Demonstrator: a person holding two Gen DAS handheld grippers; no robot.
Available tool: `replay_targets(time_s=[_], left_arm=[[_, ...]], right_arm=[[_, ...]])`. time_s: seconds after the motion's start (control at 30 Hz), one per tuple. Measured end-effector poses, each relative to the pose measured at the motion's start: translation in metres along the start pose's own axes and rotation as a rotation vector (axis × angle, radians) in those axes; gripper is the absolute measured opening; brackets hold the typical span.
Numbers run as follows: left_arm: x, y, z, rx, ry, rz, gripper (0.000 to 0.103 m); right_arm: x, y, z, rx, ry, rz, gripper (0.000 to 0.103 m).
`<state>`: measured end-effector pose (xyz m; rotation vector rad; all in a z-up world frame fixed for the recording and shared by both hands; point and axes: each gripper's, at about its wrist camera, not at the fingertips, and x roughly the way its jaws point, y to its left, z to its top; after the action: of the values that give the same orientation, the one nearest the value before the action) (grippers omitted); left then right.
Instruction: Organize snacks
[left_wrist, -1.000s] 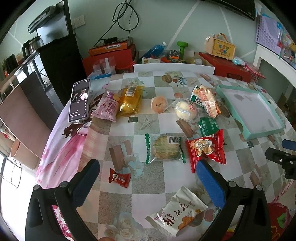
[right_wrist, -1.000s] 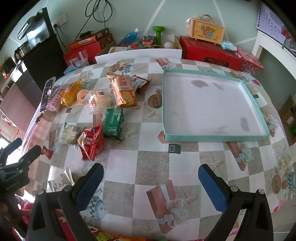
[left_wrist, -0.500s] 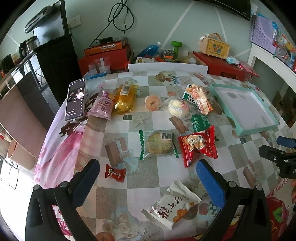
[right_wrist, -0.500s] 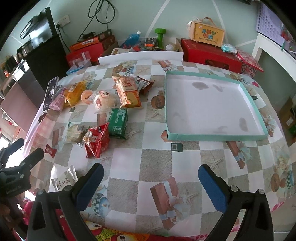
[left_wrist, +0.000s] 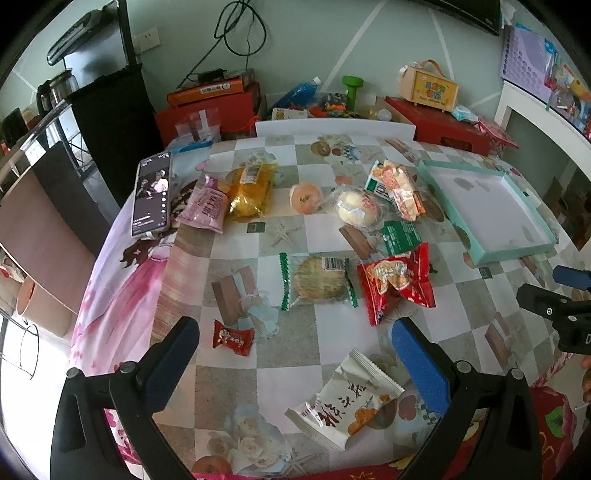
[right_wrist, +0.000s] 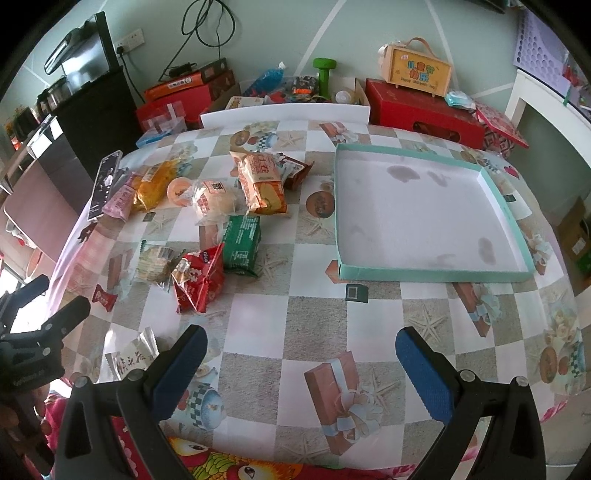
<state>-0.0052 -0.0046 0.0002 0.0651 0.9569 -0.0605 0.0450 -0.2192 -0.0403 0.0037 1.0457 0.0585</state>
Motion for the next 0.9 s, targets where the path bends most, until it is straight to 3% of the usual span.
replay_targets(time_s=[0.13, 0.27, 0.4, 0.67, 0.9], left_arm=[[0.012, -0.005, -0.005, 0.041, 0.091, -0.028, 0.103], [0.038, -0.018, -0.020, 0.168, 0.238, -0.082, 0.103], [0.056, -0.025, -0.027, 0.228, 0.326, -0.127, 0.103], [0.085, -0.047, -0.035, 0.364, 0.378, -0.081, 0.103], [0.110, -0.064, -0.046, 0.392, 0.374, -0.061, 0.101]], right_arm=[[0.006, 0.001, -0.002, -0.002, 0.020, 0.002, 0.103], [0.016, 0.003, -0.006, -0.004, 0.049, 0.011, 0.103], [0.022, 0.005, -0.007, -0.010, 0.062, 0.011, 0.103], [0.034, 0.007, -0.007, -0.016, 0.090, 0.002, 0.103], [0.045, 0.012, -0.006, -0.026, 0.112, -0.005, 0.103]])
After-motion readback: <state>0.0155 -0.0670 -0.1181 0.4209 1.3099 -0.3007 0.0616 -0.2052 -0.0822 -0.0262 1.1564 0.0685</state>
